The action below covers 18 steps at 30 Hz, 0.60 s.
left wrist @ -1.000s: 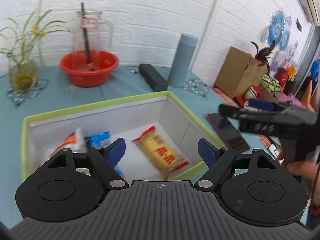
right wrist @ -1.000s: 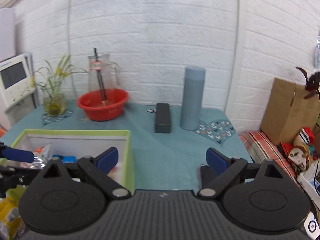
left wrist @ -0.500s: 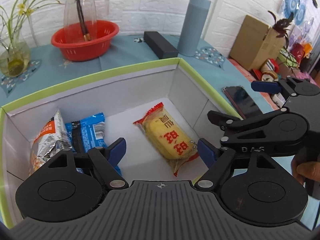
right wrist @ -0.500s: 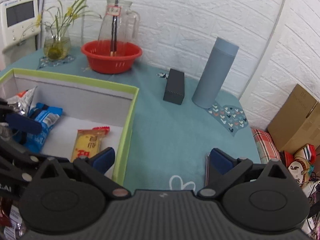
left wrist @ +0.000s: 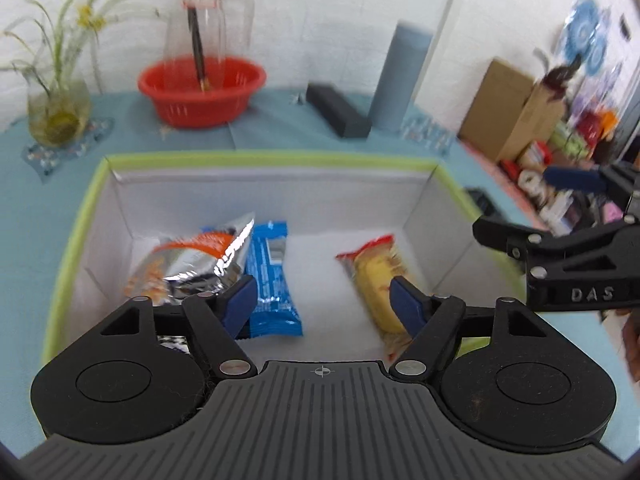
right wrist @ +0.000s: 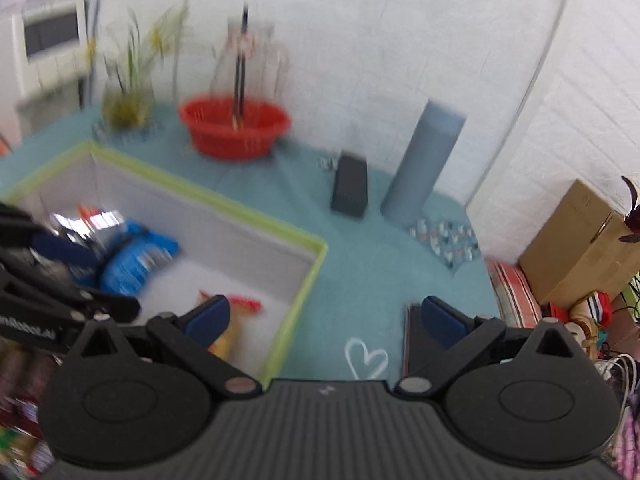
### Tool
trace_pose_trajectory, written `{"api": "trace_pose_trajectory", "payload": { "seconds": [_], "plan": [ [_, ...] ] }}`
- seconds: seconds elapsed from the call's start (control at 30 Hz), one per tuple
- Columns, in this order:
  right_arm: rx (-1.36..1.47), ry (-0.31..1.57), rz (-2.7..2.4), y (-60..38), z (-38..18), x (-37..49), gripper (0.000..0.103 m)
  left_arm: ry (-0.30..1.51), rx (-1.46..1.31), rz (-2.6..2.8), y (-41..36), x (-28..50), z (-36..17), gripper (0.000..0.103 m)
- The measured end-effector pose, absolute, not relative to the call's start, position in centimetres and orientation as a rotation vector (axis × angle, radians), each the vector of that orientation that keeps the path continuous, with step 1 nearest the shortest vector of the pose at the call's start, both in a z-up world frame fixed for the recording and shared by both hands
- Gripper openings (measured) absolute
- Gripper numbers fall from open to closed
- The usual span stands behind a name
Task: Organize snacks
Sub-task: 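Grasp the red spicy-bean bag with the left gripper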
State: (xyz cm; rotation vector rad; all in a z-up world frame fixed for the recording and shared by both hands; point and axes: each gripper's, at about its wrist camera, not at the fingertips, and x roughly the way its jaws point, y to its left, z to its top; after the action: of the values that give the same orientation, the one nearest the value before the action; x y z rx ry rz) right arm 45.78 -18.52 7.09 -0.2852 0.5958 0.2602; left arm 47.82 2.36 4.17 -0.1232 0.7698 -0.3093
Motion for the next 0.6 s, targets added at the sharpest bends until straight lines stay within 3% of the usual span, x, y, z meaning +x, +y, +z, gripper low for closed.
{"api": "trace_pose_trajectory", "payload": {
  "seconds": [0.03,0.1,0.4,0.5,0.6],
  "plan": [
    [-0.267,0.561,0.276,-18.7,7.6,44.0,0.101,0.737,-0.133,-0.316,2.9,46.5,5.2,0.072],
    [-0.237,0.501,0.316,-19.5,7.8,39.2,0.101,0.686,-0.137,-0.328,3.6,43.5,6.5,0.075],
    [0.030,0.553,0.380,-22.8,1.5,21.7,0.102,0.746,-0.275,-0.444,3.3,30.1,2.5,0.074],
    [0.071,0.594,0.478,-21.3,0.2,19.0,0.102,0.812,-0.322,-0.458,3.0,27.1,0.4,0.072],
    [0.036,0.616,0.513,-19.6,-1.0,19.1,0.102,0.893,-0.334,-0.471,2.4,26.9,-1.0,0.058]
  ]
}}
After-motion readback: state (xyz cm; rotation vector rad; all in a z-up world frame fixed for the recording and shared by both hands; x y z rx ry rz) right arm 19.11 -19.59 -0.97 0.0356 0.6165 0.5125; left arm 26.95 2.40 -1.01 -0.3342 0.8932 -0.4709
